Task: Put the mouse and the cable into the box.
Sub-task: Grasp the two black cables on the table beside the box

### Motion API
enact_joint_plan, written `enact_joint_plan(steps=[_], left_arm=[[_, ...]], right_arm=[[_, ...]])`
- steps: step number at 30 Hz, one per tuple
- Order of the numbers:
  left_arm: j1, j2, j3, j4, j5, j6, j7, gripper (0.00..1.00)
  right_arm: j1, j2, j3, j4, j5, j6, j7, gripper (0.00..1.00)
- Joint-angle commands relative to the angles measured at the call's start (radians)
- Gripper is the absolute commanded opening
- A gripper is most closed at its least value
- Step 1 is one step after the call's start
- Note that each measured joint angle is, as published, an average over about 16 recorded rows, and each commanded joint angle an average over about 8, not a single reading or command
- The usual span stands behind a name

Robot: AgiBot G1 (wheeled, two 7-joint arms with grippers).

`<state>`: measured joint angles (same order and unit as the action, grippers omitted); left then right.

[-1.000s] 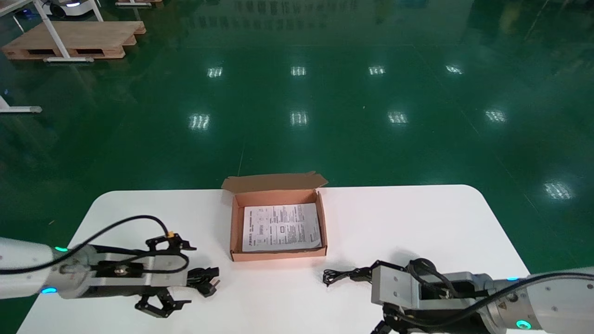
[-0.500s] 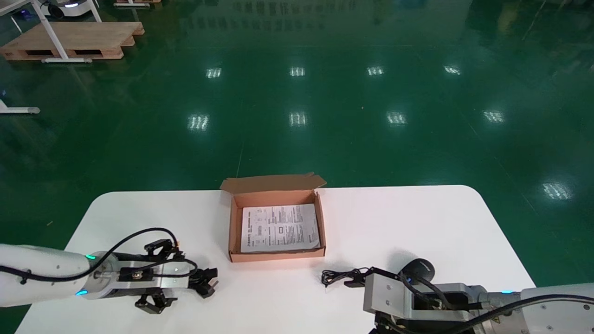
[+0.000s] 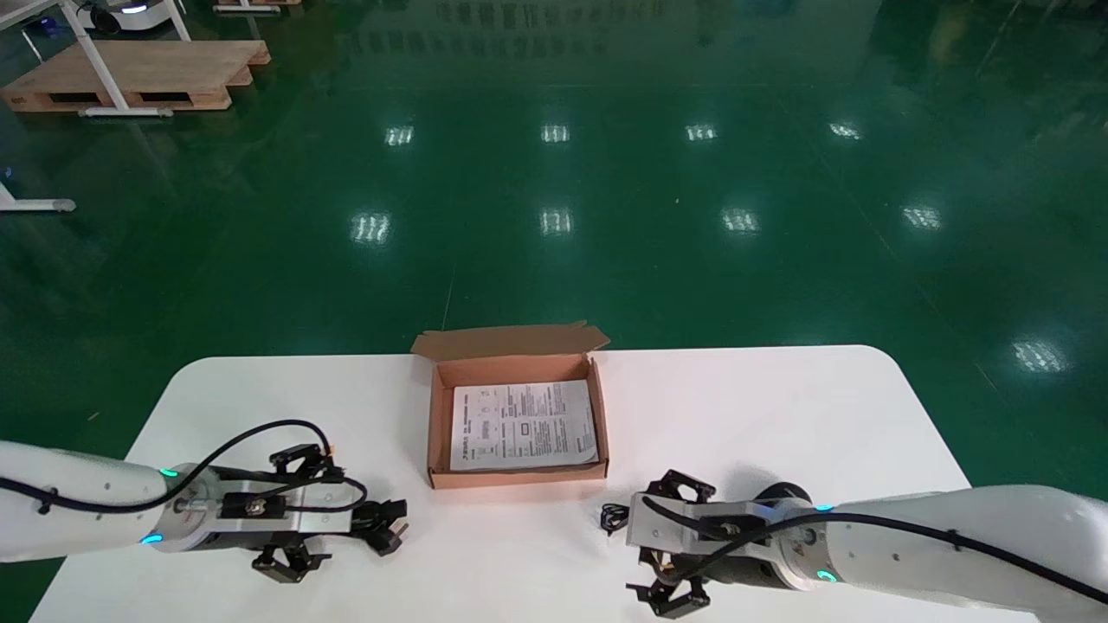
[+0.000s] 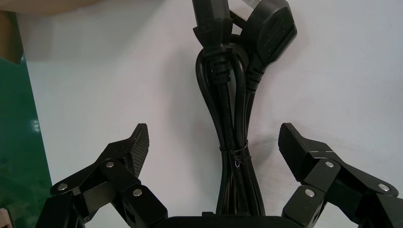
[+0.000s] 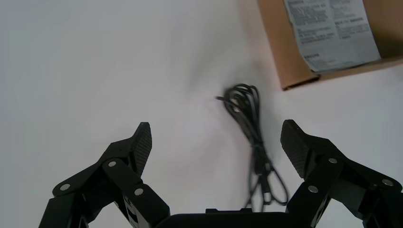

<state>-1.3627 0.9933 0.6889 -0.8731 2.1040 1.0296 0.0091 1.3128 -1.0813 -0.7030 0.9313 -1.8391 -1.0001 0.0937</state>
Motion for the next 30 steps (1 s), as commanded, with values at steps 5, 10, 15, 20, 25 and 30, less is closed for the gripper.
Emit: enact_joint_plan(steps=[5,10,15,20,25,30], left_arm=[[-0.002,0.002,0.000,0.008,-0.003,-0.001,0.006,1.00],[-0.003,0.003,0.000,0.011,-0.003,-0.002,0.008,1.00],[-0.003,0.004,0.000,0.014,-0.002,-0.003,0.009,0.56],[-0.004,0.004,0.000,0.014,-0.003,-0.003,0.009,0.00],[-0.004,0.004,-0.001,0.013,-0.003,-0.002,0.009,0.00],[-0.004,0.003,-0.001,0.012,-0.003,-0.002,0.009,0.00]], right_arm=[[0.050,-0.101,-0.027,-0.190,-0.071,0.094,-0.092,1.00],[0.072,-0.131,-0.026,-0.287,-0.079,0.135,-0.122,1.00],[0.084,-0.145,-0.024,-0.328,-0.083,0.155,-0.127,0.45],[0.084,-0.143,-0.023,-0.326,-0.081,0.155,-0.127,0.00],[0.081,-0.139,-0.023,-0.316,-0.079,0.150,-0.126,0.00],[0.078,-0.137,-0.023,-0.309,-0.078,0.146,-0.126,0.00]])
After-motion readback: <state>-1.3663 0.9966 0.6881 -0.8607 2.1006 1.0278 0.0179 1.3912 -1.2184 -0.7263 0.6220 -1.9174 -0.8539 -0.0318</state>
